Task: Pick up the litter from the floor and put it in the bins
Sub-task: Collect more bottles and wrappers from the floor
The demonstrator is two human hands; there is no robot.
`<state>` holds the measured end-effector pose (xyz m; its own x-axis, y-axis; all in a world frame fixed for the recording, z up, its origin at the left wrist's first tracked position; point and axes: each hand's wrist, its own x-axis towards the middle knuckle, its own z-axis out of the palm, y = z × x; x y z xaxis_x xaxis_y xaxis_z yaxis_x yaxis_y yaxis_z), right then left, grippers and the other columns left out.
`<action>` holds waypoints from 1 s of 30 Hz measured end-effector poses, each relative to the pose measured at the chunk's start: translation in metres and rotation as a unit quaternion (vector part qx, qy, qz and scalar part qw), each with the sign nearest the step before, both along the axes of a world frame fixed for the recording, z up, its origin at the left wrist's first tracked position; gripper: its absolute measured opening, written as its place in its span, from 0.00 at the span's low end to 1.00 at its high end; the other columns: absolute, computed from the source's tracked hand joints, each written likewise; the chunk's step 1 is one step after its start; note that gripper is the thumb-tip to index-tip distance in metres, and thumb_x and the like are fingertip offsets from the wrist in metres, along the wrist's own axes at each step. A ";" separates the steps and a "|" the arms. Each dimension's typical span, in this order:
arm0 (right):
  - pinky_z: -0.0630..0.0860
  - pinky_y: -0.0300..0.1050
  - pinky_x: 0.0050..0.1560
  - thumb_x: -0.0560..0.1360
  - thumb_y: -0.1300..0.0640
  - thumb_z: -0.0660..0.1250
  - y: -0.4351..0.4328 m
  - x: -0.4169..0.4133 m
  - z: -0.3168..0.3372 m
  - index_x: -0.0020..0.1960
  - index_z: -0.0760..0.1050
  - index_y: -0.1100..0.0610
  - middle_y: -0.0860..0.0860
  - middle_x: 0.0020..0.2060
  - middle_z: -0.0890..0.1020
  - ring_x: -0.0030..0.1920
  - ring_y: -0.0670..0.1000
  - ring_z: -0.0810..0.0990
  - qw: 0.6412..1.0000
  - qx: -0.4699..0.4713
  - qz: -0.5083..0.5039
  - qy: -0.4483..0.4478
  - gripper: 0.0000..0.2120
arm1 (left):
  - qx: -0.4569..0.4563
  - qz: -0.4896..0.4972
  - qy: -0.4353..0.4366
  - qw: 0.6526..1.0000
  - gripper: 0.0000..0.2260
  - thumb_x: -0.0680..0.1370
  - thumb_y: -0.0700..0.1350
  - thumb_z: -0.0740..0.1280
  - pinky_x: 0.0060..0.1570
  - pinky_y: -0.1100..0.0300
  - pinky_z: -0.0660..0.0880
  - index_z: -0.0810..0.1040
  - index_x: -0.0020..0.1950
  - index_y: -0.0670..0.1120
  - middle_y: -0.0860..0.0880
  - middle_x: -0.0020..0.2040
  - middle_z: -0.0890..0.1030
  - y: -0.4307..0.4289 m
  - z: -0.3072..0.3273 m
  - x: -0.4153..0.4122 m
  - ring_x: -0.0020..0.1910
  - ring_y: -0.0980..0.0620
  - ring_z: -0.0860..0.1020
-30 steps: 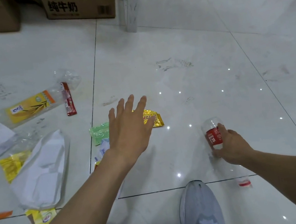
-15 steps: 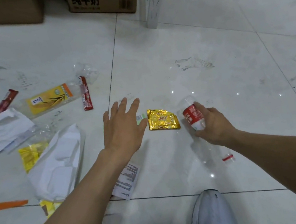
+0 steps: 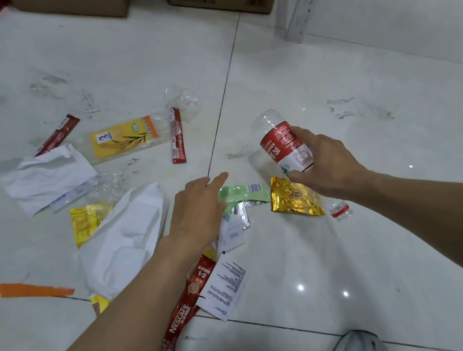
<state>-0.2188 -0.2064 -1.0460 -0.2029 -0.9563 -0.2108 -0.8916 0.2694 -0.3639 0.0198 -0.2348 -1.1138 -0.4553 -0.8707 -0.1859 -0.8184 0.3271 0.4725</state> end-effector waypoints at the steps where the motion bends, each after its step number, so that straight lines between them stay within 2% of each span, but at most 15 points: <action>1: 0.77 0.55 0.59 0.69 0.48 0.75 -0.003 0.001 -0.001 0.77 0.55 0.48 0.54 0.63 0.74 0.59 0.56 0.76 1.000 0.002 0.006 0.002 0.43 | 0.006 -0.002 0.004 1.000 0.25 0.81 0.46 0.63 0.67 0.51 0.65 0.60 0.77 0.54 0.46 0.71 0.69 -0.001 -0.002 -0.001 0.70 0.45 0.65; 8: 0.76 0.52 0.58 0.69 0.48 0.74 -0.017 0.005 -0.008 0.77 0.55 0.48 0.54 0.64 0.74 0.59 0.55 0.75 0.999 -0.009 0.036 -0.006 0.43 | -0.003 -0.017 0.029 0.999 0.25 0.79 0.38 0.64 0.58 0.55 0.67 0.65 0.75 0.52 0.46 0.63 0.74 -0.006 -0.017 -0.008 0.62 0.46 0.67; 15: 0.75 0.50 0.57 0.70 0.48 0.74 -0.019 -0.002 -0.008 0.77 0.54 0.47 0.54 0.64 0.73 0.60 0.55 0.75 0.999 -0.014 0.038 0.001 0.43 | 0.024 0.001 0.084 0.996 0.28 0.74 0.29 0.64 0.52 0.55 0.71 0.71 0.71 0.50 0.45 0.55 0.69 -0.008 -0.027 -0.014 0.54 0.46 0.68; 17: 0.75 0.49 0.56 0.70 0.48 0.74 -0.019 -0.002 -0.008 0.77 0.54 0.47 0.54 0.65 0.73 0.60 0.55 0.74 0.999 -0.014 0.036 0.000 0.42 | 0.030 0.001 0.086 0.996 0.26 0.75 0.30 0.65 0.52 0.56 0.70 0.72 0.70 0.50 0.46 0.54 0.68 -0.009 -0.028 -0.014 0.53 0.48 0.67; 19: 0.74 0.48 0.56 0.70 0.49 0.74 -0.018 -0.001 -0.007 0.77 0.54 0.48 0.54 0.65 0.73 0.61 0.55 0.75 0.999 -0.015 0.036 0.000 0.42 | 0.027 0.000 0.075 0.997 0.24 0.76 0.36 0.68 0.56 0.55 0.70 0.71 0.70 0.51 0.46 0.55 0.68 -0.009 -0.027 -0.014 0.55 0.47 0.66; 22: 0.74 0.49 0.57 0.71 0.49 0.74 -0.017 -0.001 -0.006 0.77 0.55 0.48 0.54 0.66 0.73 0.61 0.55 0.74 0.999 -0.017 0.036 0.000 0.42 | 0.038 -0.001 0.064 0.997 0.26 0.75 0.42 0.72 0.59 0.56 0.67 0.69 0.72 0.53 0.48 0.54 0.68 -0.009 -0.024 -0.013 0.56 0.48 0.65; 26: 0.73 0.48 0.57 0.71 0.49 0.73 -0.017 0.002 -0.004 0.77 0.54 0.49 0.55 0.66 0.72 0.61 0.56 0.74 0.999 -0.015 0.043 0.007 0.42 | 0.061 -0.005 0.077 0.995 0.27 0.74 0.43 0.72 0.53 0.61 0.65 0.69 0.71 0.53 0.51 0.50 0.67 -0.004 -0.025 -0.009 0.56 0.49 0.67; 30: 0.73 0.48 0.57 0.71 0.49 0.74 -0.017 0.004 -0.002 0.77 0.54 0.49 0.56 0.65 0.73 0.60 0.56 0.74 0.999 -0.015 0.047 0.009 0.42 | 0.080 0.012 0.091 0.993 0.25 0.74 0.41 0.73 0.51 0.58 0.69 0.71 0.69 0.54 0.48 0.52 0.74 -0.002 -0.025 -0.008 0.55 0.46 0.73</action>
